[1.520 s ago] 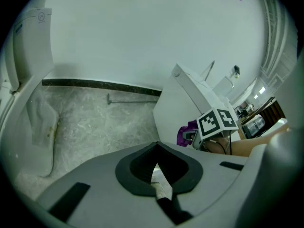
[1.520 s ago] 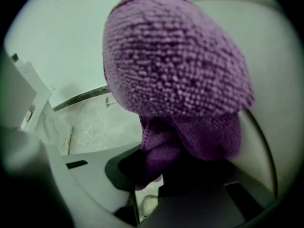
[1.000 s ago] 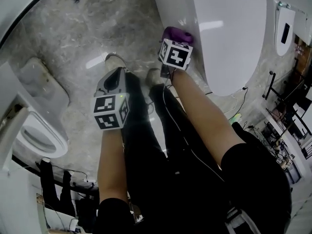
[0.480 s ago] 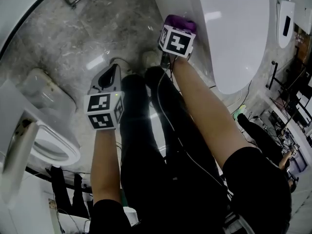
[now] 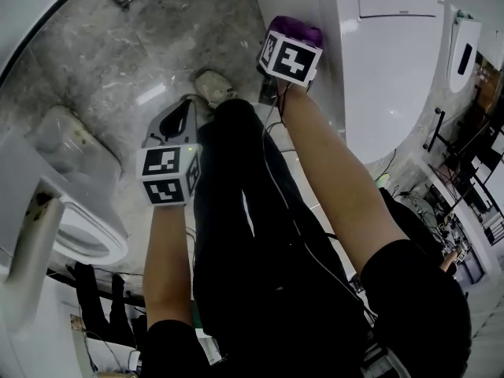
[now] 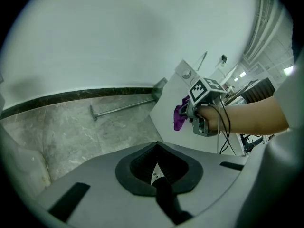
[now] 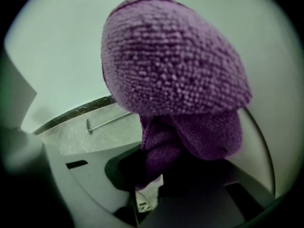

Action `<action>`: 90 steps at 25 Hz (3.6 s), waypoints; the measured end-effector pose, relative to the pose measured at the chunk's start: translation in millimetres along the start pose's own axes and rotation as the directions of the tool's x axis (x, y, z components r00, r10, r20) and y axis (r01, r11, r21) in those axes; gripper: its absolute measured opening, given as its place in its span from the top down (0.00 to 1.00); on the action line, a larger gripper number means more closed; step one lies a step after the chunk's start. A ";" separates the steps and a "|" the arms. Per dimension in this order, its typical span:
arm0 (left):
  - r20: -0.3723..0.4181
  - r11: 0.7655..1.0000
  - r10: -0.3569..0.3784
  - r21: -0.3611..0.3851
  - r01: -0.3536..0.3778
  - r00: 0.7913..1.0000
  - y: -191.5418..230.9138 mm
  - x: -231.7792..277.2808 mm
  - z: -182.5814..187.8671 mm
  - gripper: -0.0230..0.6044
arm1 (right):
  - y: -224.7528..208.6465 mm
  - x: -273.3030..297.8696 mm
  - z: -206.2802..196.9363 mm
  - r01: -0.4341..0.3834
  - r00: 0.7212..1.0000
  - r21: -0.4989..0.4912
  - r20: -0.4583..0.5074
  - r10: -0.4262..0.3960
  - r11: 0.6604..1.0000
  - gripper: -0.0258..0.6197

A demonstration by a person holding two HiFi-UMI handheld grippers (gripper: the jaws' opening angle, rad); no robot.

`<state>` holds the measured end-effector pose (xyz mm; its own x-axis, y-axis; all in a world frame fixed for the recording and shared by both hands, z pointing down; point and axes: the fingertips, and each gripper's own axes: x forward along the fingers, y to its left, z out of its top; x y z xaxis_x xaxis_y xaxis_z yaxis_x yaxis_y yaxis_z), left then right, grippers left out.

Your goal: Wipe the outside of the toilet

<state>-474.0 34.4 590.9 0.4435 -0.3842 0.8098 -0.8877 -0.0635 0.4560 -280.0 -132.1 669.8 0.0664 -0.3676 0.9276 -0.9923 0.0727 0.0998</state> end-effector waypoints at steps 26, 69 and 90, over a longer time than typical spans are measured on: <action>0.029 0.997 0.036 -0.074 -0.034 0.999 23.8 18.5 50.7 0.95 | 67.3 49.3 117.0 -0.082 0.997 0.064 -0.005 0.082 0.995 0.87; 0.280 0.991 -0.019 0.133 -0.019 0.960 -151.6 -191.2 206.8 0.95 | 5.6 -383.3 165.0 -0.070 0.781 -0.298 0.578 0.238 0.952 0.87; 0.280 0.718 -0.447 0.679 0.154 0.850 -544.9 -359.3 278.2 0.95 | -285.3 -721.8 134.3 -0.064 0.532 0.258 0.826 -0.186 0.964 0.87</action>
<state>-184.1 -49.2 -51.3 0.7386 -0.5561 0.3810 -0.6533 -0.7299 0.2011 -58.7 -12.1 -76.6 0.1338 -0.9751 0.1771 -0.9877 -0.1457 -0.0563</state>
